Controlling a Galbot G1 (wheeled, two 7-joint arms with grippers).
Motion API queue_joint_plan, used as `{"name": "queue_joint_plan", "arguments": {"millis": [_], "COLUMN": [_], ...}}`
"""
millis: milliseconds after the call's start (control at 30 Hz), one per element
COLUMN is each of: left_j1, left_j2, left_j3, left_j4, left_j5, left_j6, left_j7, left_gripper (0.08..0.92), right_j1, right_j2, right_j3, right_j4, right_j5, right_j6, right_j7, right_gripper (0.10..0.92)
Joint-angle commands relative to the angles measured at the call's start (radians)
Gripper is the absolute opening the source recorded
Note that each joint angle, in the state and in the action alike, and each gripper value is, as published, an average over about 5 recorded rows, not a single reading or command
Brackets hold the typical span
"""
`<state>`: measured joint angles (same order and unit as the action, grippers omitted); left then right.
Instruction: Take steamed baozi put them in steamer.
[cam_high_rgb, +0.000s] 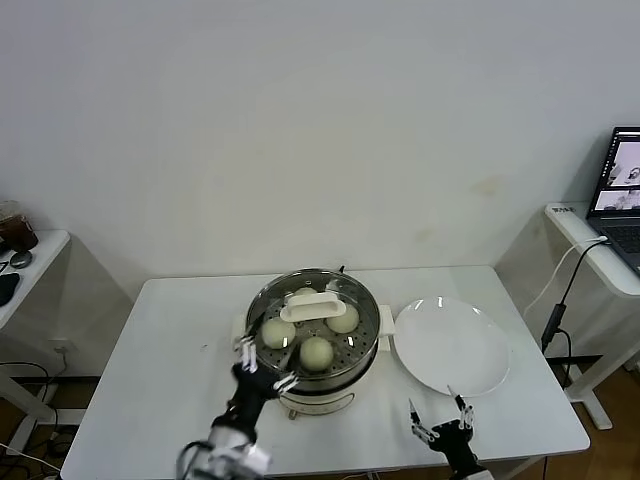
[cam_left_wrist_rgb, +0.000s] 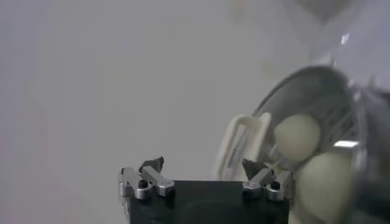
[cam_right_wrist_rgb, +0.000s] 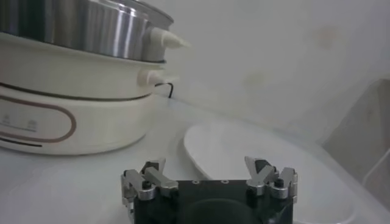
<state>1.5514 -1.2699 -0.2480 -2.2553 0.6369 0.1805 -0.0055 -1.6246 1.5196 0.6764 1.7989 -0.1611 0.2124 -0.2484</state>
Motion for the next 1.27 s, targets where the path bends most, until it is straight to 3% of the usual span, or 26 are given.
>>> {"name": "queue_joint_plan", "arguments": {"millis": [33, 233, 467, 1267], "left_j1": [0.469, 0.53, 0.449, 0.449], "left_j2": [-0.064, -0.105, -0.119, -0.124], "left_j3": [-0.281, -0.279, -0.32, -0.339], "left_j4": [-0.091, 0.024, 0.232, 0.22], "left_j5": [-0.663, -0.762, -0.901, -0.805], "left_j6": [-0.418, -0.479, -0.494, -0.481], "left_j7": [-0.229, -0.26, -0.119, -0.016], "left_gripper": [0.823, 0.823, 0.823, 0.823], "right_j1": [-0.08, -0.16, -0.158, -0.138], "right_j2": [-0.073, -0.103, -0.107, -0.104], "right_j3": [-0.054, -0.079, -0.107, -0.127], "right_j4": [0.082, 0.137, 0.144, 0.175], "right_j5": [0.194, 0.225, 0.25, 0.274], "right_j6": [-0.003, -0.014, -0.047, -0.087], "right_j7": [-0.024, -0.013, -0.006, 0.003], "right_gripper": [0.823, 0.823, 0.823, 0.823]}}
